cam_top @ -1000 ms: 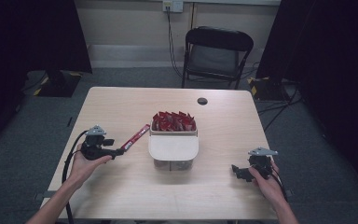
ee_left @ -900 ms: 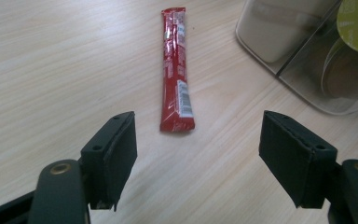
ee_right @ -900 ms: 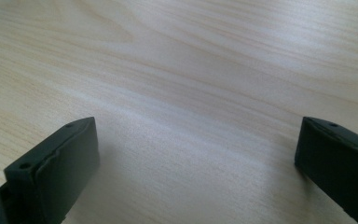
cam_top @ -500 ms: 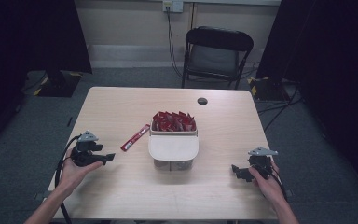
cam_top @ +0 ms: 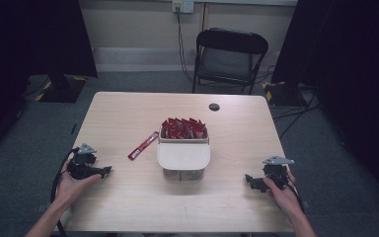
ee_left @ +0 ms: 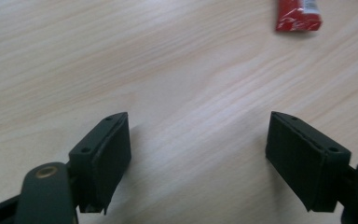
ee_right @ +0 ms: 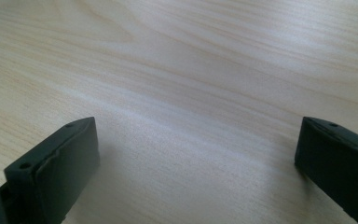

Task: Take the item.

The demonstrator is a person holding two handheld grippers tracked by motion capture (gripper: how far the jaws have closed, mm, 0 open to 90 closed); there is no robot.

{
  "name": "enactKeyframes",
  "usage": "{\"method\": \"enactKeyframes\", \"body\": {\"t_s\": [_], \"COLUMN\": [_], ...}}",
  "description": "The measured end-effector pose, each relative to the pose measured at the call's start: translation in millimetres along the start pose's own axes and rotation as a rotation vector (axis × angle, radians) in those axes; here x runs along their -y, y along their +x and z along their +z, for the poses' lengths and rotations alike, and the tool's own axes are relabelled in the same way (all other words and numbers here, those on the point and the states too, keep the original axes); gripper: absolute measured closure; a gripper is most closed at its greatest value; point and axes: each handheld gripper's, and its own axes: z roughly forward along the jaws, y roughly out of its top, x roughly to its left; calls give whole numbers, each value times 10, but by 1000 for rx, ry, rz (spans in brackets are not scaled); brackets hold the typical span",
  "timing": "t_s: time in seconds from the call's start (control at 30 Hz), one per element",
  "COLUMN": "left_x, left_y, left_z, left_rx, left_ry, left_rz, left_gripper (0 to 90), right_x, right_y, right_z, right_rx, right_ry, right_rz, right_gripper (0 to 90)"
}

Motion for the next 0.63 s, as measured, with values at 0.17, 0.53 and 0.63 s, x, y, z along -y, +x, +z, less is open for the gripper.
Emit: {"method": "enactKeyframes", "body": {"t_s": [0.17, 0.53, 0.63], "left_x": [48, 116, 120], "left_y": [9, 0, -17], "left_z": [34, 51, 50], "left_rx": [0, -11, -28], "left_ry": [-54, -115, -113], "left_rz": [-1, -8, -26], "left_gripper": [159, 133, 125], "right_x": [0, 0, 0], "right_y": [0, 0, -1], "right_z": [0, 1, 0], "right_rx": [0, 0, 0], "right_ry": [0, -1, 0], "right_rz": [0, -1, -1], "right_gripper": [0, 0, 0]}}
